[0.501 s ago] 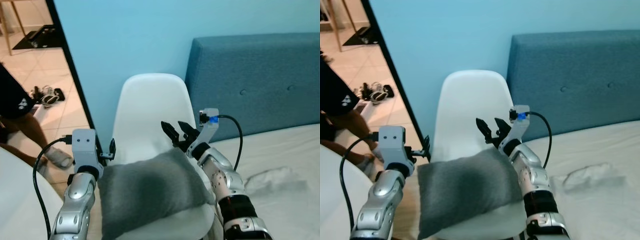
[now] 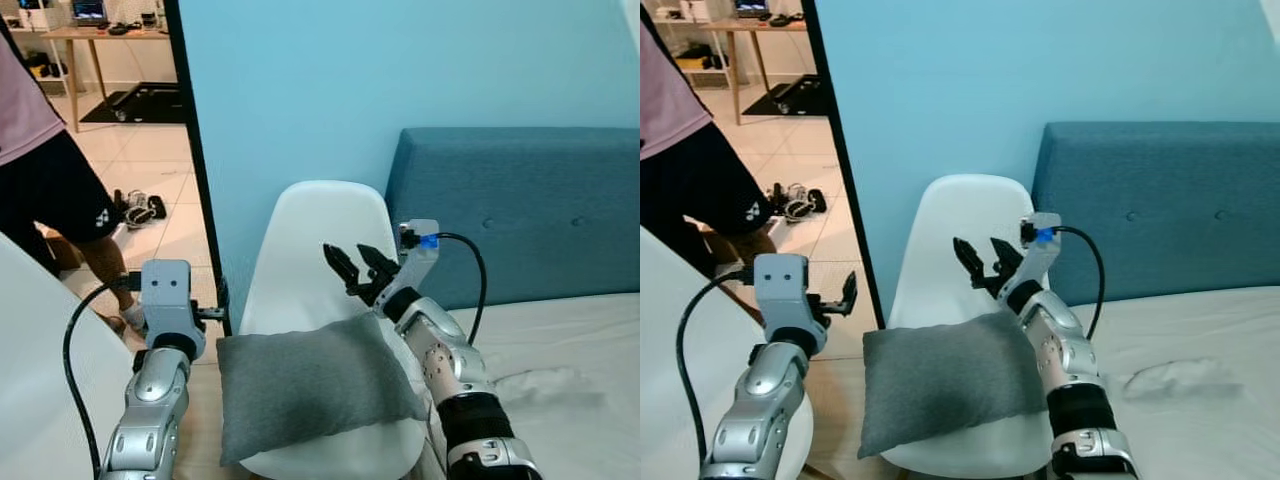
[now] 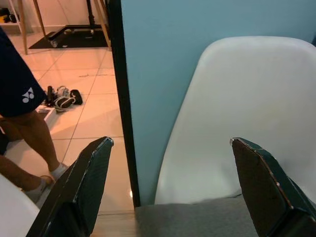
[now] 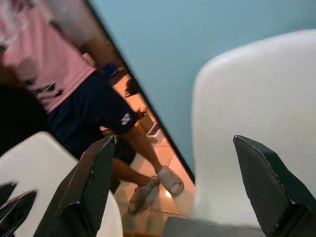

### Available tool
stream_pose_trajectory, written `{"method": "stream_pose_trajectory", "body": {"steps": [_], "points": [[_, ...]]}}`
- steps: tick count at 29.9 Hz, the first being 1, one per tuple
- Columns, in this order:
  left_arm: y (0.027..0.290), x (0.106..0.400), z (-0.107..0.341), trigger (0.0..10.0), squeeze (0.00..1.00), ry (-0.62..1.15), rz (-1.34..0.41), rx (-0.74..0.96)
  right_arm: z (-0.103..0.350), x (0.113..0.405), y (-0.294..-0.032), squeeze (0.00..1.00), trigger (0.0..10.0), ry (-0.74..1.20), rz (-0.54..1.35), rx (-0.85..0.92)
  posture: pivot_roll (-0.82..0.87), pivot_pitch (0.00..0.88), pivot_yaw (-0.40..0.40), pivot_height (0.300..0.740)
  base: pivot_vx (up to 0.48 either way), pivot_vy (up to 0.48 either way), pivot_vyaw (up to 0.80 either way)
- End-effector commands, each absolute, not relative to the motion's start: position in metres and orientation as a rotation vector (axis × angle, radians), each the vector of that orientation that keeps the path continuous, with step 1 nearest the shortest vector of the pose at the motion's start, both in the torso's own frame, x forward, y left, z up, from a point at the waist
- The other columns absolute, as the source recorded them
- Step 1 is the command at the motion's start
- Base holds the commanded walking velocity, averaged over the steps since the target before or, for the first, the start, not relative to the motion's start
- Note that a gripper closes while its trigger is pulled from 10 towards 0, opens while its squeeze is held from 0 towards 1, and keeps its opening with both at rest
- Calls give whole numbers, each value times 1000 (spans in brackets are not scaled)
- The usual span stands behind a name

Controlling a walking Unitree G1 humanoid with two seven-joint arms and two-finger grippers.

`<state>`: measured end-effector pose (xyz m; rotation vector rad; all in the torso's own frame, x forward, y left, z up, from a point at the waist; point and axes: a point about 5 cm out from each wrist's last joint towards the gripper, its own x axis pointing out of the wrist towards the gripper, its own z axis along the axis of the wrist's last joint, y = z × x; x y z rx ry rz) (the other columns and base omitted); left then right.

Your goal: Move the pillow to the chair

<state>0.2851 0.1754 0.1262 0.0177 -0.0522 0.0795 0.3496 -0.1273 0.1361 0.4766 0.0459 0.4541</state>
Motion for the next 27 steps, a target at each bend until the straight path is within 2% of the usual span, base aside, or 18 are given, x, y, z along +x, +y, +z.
{"method": "stream_pose_trajectory", "body": {"steps": [1, 17, 24, 27], "points": [[176, 287, 123, 10000, 0, -36, 74, 31, 135, 352, -131, 0, 10000, 64, 419, 516, 62, 0, -39, 737, 0, 0, -750], [177, 287, 124, 10000, 0, -45, 83, 11, 136, 354, -132, 0, 10000, 68, 403, 506, 60, 0, -44, 737, 0, 0, -754], [177, 287, 125, 10000, 0, -50, 76, -20, 137, 354, -131, 0, 10000, 69, 408, 498, 61, 0, -46, 737, -419, 0, -751], [177, 287, 125, 10000, 0, -54, 80, -15, 137, 354, -130, 0, 10000, 69, 410, 494, 61, 0, -47, 737, 0, 0, -756]]}}
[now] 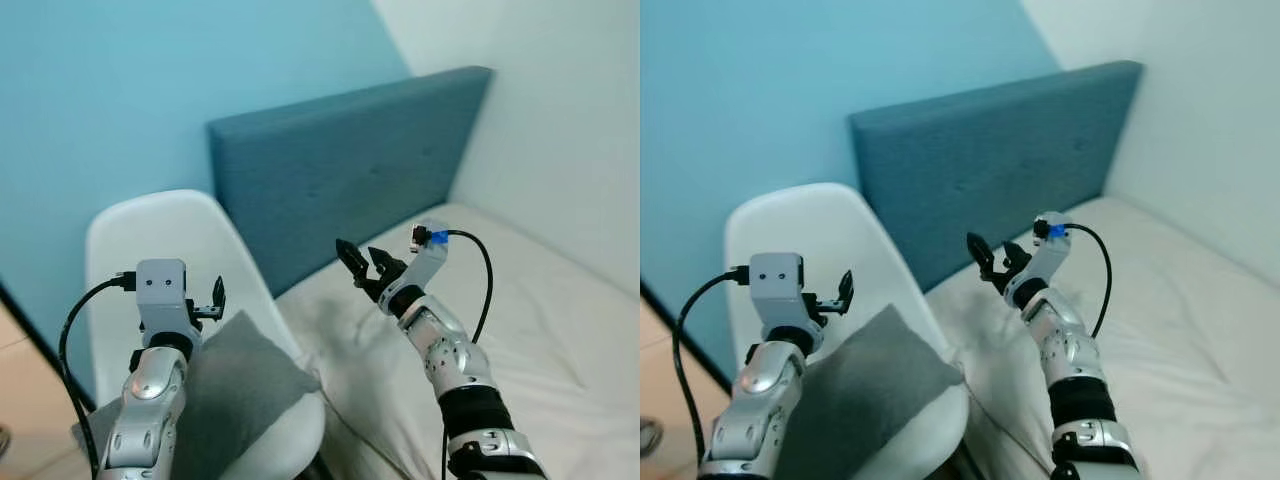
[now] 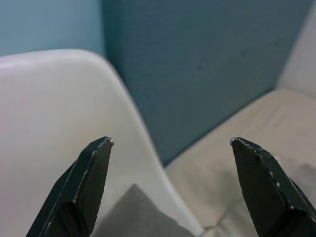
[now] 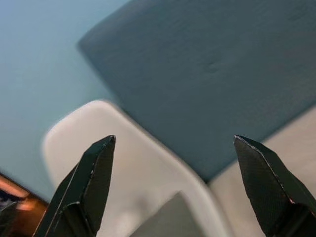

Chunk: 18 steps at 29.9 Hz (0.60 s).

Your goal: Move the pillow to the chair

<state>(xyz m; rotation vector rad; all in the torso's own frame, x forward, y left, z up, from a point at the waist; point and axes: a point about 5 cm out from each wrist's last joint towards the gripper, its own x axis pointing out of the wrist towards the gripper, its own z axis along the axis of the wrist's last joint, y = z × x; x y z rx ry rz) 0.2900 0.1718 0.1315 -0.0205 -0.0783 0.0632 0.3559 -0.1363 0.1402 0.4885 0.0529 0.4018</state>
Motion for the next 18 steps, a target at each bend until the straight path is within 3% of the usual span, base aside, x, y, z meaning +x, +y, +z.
{"method": "stream_pose_trajectory", "body": {"steps": [1, 18], "points": [[177, 287, 125, 10000, 0, -54, 80, -15, 137, 354, -130, 0, 10000, 69, 410, 494, 61, 0, -47, 737, 0, 0, -756], [177, 287, 124, 10000, 0, -47, 78, -3, 136, 354, -131, 0, 10000, 72, 400, 492, 62, 0, -45, 737, 0, 0, -754]]}}
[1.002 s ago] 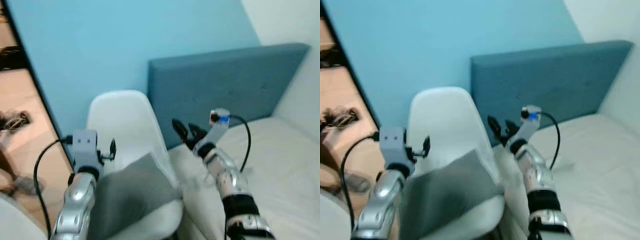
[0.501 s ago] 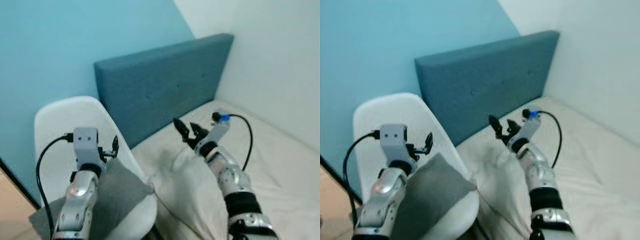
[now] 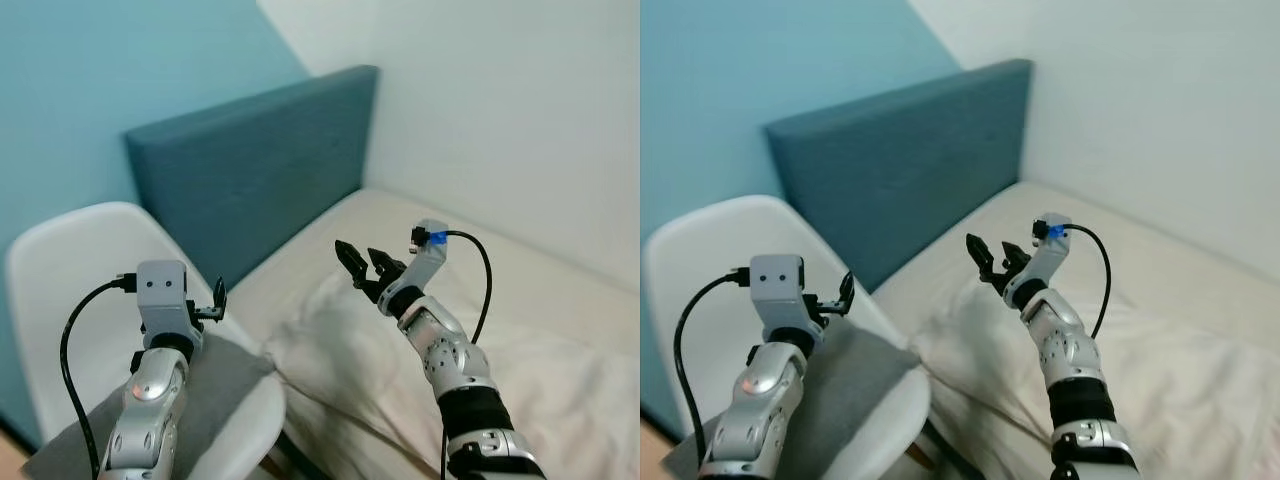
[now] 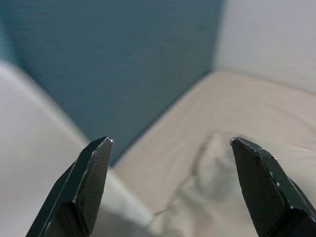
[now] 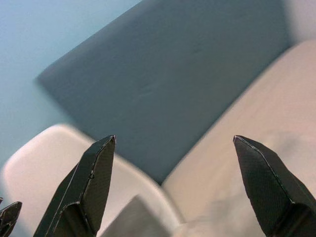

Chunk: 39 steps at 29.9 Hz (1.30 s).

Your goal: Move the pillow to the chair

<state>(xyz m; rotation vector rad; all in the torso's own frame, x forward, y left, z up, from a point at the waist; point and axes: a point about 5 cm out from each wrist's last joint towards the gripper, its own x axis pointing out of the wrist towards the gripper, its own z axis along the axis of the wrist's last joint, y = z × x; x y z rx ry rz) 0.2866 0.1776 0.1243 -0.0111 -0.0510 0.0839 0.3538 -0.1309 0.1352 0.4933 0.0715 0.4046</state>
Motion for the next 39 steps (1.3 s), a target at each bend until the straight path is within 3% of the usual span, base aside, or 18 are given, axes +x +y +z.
{"method": "stream_pose_trajectory", "body": {"steps": [1, 3, 5, 7, 11, 17, 39], "points": [[177, 286, 125, 10000, 0, -47, 79, -4, 135, 354, -134, 0, 10000, 78, 388, 453, 63, 0, -45, 737, 0, 0, -756], [177, 279, 125, 10000, 0, -48, 75, 11, 130, 348, -144, 0, 10000, 92, 353, 256, 60, 0, -44, 737, 0, 0, -753], [177, 279, 125, 10000, 0, -48, 75, 11, 130, 348, -144, 0, 10000, 92, 353, 256, 60, 0, -44, 737, 0, 0, -750], [179, 268, 122, 10000, 0, -37, 72, 32, 121, 335, -157, 0, 10000, 94, 327, -16, 52, 0, -38, 737, 0, 0, -750], [185, 248, 114, 10000, 0, -8, 86, 33, 108, 305, -168, 0, 10000, 85, 301, -158, 51, 0, -34, 737, 0, 0, -750], [179, 233, 108, 10000, 0, 6, 83, 43, 104, 279, -174, 0, 10000, 82, 269, -168, 57, 0, -46, 737, 0, 0, -750], [179, 236, 108, 10000, 0, -4, 88, 62, 95, 280, -184, 0, 10000, 147, 149, -36, 56, 0, -45, 737, 0, 0, -750]]}}
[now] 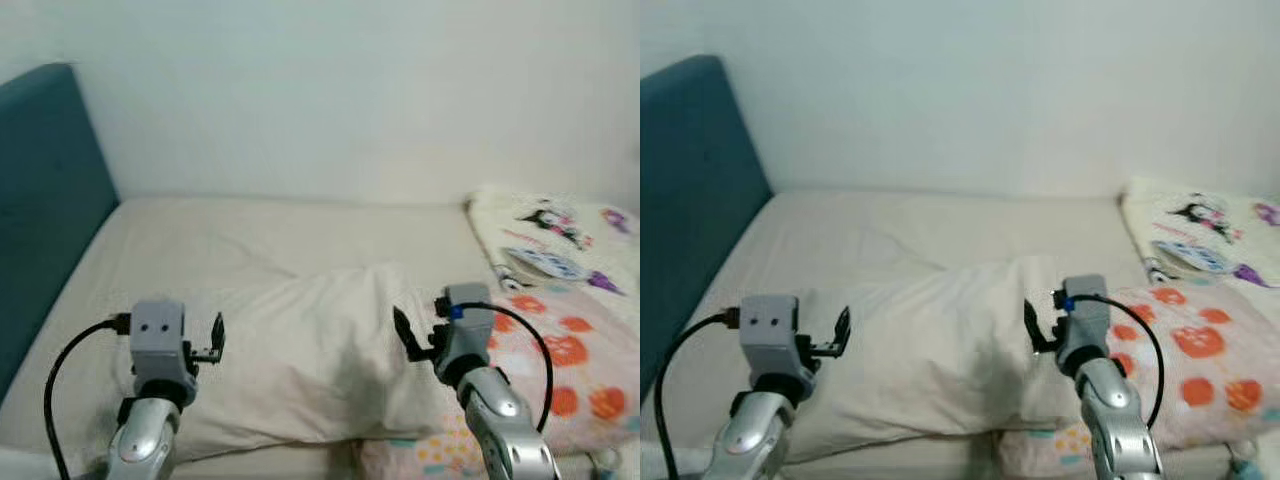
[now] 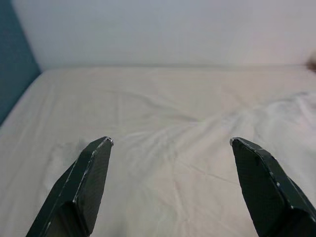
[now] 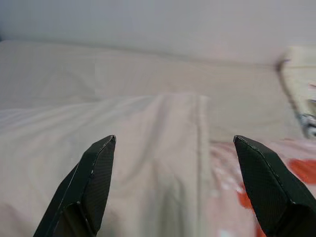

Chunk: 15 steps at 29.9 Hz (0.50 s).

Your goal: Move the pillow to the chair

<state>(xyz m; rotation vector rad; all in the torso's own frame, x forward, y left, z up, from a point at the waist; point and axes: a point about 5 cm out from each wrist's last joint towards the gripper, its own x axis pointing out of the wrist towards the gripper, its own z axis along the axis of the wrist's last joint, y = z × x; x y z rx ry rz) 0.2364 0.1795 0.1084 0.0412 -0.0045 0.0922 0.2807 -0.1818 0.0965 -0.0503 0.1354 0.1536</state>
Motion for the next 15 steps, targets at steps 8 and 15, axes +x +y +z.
{"method": "stream_pose_trajectory", "body": {"steps": [8, 15], "points": [[179, 237, 108, 10000, 0, 17, 98, 90, 96, 282, -181, 0, 10000, 159, 191, -6, 50, 0, -46, 737, 0, 0, -558], [179, 239, 107, 10000, 0, 30, 110, 118, 100, 284, -176, 0, 10000, 149, 254, -5, 48, 0, -47, 737, 0, -480, 0]]}}
